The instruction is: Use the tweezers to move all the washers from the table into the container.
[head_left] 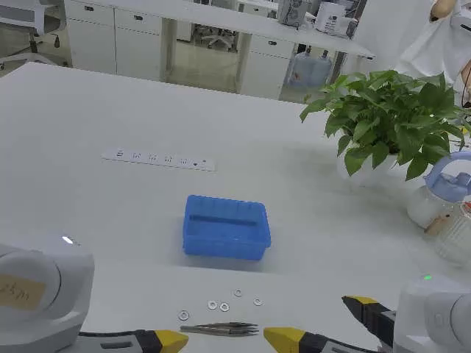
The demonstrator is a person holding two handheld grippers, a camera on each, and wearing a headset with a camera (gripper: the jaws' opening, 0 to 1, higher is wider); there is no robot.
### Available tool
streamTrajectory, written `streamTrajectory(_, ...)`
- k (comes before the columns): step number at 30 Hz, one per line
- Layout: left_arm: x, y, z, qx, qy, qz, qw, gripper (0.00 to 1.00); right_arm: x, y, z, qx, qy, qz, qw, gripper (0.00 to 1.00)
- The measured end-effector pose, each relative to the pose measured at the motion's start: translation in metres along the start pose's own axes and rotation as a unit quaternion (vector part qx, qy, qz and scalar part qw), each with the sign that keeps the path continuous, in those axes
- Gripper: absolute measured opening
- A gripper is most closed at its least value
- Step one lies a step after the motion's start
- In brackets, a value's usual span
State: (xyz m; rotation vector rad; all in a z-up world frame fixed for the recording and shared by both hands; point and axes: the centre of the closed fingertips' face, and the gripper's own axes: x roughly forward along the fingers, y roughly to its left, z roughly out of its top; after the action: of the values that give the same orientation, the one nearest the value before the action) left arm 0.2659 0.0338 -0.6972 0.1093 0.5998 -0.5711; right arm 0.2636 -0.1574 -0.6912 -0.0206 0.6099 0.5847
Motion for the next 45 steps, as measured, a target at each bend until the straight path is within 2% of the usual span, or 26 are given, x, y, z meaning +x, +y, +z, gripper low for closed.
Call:
streamTrajectory(12,0.002,0.000,-0.010,0.008,0.017,-0.002,0.9998,0.97,0.002,0.001,0.003,-0.004,-0.001,0.002,1.0000,0.84)
streamTrajectory(38,0.001,0.006,-0.003,0.015,0.010,0.002,0.9998,0.96,0.000,-0.003,0.005,-0.004,-0.005,-0.008,1.0000,0.83)
streamTrajectory(44,0.002,0.005,-0.001,0.023,0.007,-0.002,0.9997,0.92,-0.001,-0.005,0.009,0.003,-0.011,-0.006,0.9999,0.82)
streamTrajectory(45,0.002,0.003,-0.001,0.027,0.009,-0.011,0.9995,0.90,-0.002,-0.005,0.010,0.003,-0.012,-0.007,0.9999,0.82)
